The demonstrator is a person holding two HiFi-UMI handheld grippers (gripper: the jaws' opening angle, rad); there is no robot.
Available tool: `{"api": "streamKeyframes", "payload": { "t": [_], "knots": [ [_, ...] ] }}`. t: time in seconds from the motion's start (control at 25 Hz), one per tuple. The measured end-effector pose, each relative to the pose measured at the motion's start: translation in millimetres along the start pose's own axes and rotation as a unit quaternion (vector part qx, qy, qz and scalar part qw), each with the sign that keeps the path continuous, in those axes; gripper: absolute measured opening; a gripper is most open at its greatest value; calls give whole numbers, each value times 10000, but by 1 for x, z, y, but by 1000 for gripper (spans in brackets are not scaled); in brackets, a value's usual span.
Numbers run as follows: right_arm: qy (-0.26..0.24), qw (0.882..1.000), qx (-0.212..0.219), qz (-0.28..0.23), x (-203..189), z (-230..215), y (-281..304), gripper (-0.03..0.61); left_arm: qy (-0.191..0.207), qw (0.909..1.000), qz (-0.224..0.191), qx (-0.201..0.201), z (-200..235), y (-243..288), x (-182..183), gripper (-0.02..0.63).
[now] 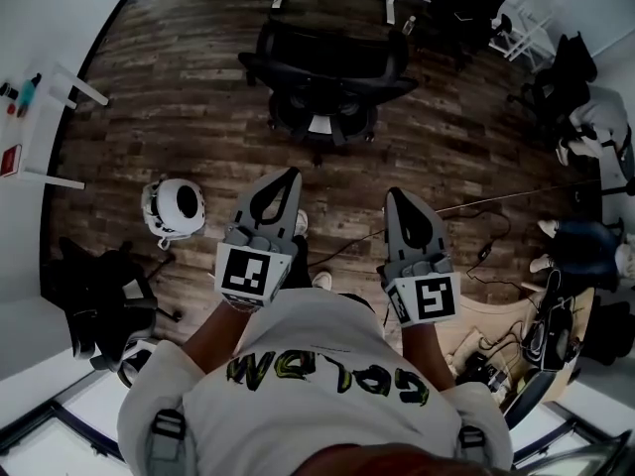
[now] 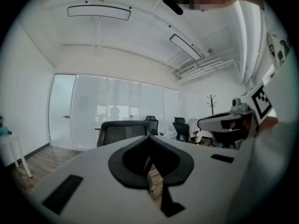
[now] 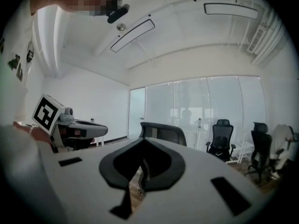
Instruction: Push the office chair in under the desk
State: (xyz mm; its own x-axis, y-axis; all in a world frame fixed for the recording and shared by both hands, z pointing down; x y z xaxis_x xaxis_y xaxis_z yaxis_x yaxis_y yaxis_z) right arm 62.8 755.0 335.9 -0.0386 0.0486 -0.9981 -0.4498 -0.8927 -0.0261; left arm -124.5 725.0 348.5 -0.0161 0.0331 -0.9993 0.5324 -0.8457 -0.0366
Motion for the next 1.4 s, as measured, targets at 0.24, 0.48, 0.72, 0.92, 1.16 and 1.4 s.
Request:
{"api": "streamKeyframes", "payload": {
  "t": [0.24, 0.48, 0.72, 0.92, 1.16, 1.4],
  "knots": [
    [-97, 10000, -10, -22, 1, -5, 80, 11, -10, 9999, 17, -121, 63, 49, -8, 12],
    [-165, 9999, -23, 27, 3, -9, 145, 12, 2, 9997, 31, -241, 116, 88, -8, 12],
    [-213, 9997, -64, 84, -8, -12, 183, 14, 51, 9992, 252, -309, 155, 113, -23, 12],
    [-203, 9995, -129, 223, -23, -25, 195, 14, 343, 9978, 493, -292, 173, 131, -36, 12],
    [-658, 9964, -270, 471, -42, -62, 199, 31, 793, 9936, 754, -294, 197, 154, -56, 16],
    [-1390, 9852, -161, 992, -66, -115, 199, 71, 1505, 9805, 1198, -396, 221, 178, -85, 58]
  ]
}}
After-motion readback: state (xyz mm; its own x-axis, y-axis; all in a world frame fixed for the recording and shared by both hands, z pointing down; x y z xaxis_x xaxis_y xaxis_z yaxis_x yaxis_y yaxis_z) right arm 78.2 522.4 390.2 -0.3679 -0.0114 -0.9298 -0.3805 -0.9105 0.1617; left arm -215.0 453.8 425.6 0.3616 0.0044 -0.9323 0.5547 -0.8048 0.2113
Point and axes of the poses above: the fingertips, and each gripper's own axes: y forward along the fingers, z to its left, x out of its top, the point moved 5 cm from there along -y, backward along the fingers, and after that the axes turned 8 degrees about -z, right-handed, at the moved point
